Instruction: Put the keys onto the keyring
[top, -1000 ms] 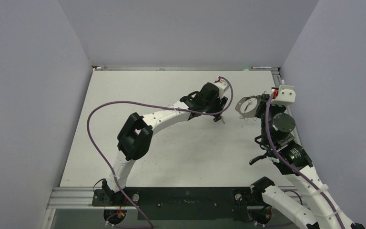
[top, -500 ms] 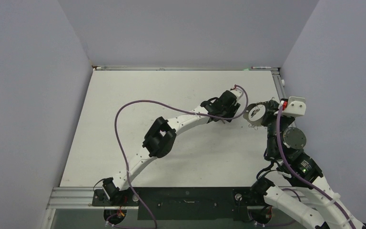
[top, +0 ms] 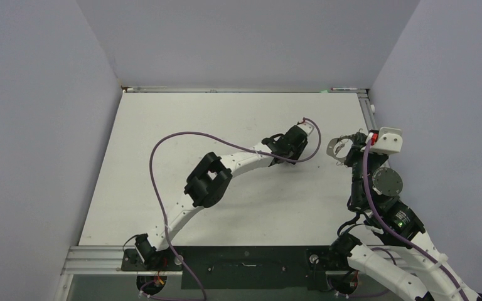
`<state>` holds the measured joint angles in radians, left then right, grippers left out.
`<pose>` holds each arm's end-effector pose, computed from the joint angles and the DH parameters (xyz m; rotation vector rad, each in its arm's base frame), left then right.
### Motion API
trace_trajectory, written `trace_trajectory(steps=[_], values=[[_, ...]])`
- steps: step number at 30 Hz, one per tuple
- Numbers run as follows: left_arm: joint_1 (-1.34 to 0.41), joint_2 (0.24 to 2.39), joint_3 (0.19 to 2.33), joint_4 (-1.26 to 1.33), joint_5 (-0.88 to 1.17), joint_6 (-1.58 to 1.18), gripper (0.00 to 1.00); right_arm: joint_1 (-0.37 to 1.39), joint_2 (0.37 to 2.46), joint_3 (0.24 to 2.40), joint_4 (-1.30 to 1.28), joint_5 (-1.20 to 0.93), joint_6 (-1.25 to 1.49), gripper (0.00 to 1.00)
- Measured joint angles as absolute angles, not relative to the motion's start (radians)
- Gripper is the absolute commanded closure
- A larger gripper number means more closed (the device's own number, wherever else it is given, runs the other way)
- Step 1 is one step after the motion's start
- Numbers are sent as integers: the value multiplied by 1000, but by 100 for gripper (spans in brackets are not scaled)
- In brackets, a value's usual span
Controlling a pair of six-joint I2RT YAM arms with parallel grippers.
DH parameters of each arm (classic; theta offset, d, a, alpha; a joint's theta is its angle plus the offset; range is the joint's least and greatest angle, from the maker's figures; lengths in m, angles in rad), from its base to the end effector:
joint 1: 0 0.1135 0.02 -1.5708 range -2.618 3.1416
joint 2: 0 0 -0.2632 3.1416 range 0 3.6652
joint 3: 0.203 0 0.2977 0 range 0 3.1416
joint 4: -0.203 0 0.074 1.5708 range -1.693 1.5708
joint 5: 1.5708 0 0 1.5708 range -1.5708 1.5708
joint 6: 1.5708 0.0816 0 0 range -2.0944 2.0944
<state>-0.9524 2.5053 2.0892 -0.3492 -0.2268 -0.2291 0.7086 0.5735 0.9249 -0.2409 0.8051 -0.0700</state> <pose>0.3821 -0.5054 0.1006 0.7195 2.2217 -0.3329 0.1763 0.0736 0.4274 0.0817 1.4925 -0.0724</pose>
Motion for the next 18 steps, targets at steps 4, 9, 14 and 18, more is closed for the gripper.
trace_trajectory(steps=[4, 9, 14, 18], values=[[-952, 2365, 1840, -269, -263, -230, 70, 709, 574, 925, -241, 804, -70, 95], [-955, 2202, 1574, -205, -295, -258, 70, 710, 574, 925, -241, 797, -67, 95], [-970, 2029, 1340, -219, -324, -296, 57, 714, 577, 925, -242, 771, -64, 95], [-1005, 1948, 1287, -296, -330, -290, 48, 714, 588, 924, -242, 743, -59, 95]])
